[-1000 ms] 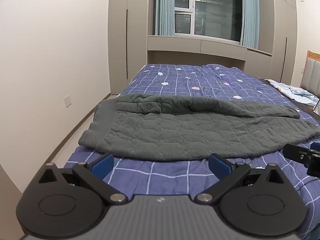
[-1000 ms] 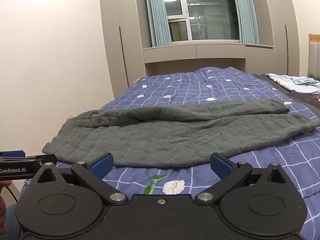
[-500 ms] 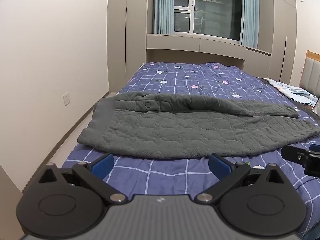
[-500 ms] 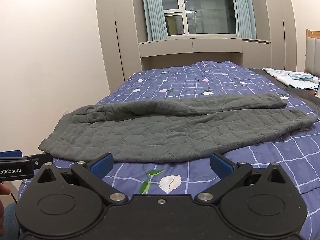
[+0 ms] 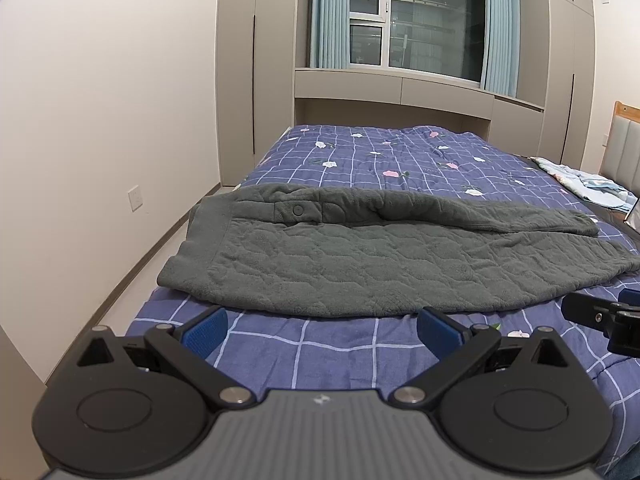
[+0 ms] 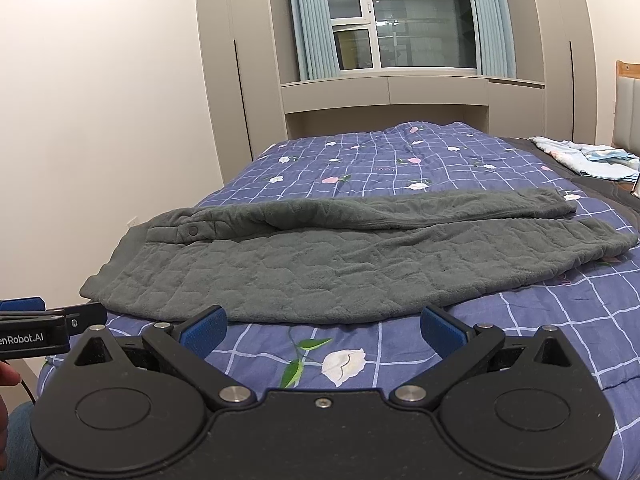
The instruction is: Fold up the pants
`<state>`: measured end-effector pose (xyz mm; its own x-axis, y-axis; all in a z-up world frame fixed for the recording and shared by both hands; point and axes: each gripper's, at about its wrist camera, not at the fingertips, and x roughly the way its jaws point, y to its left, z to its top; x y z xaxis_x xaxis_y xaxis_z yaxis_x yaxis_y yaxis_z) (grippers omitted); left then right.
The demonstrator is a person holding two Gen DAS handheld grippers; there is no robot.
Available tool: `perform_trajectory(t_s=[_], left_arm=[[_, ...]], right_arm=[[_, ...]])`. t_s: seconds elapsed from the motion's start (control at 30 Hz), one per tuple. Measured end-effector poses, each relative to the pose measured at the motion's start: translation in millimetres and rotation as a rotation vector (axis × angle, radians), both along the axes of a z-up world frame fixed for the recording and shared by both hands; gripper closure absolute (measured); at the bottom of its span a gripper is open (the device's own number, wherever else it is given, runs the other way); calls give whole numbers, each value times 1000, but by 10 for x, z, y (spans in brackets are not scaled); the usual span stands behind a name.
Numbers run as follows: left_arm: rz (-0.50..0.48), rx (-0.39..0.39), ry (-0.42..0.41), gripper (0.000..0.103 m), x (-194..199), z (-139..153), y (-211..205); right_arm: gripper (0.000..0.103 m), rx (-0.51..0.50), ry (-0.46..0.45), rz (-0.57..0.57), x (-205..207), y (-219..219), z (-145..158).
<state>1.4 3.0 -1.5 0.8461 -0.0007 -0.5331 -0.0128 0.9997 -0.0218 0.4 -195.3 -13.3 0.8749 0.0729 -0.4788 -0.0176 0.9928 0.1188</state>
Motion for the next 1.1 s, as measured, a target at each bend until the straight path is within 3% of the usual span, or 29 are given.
perform_trajectory(t_s=[1.1], left_arm=[[0,1,1,0,3,4,-2]], right_arm=[[0,-1,8,3,-4,16,-23]])
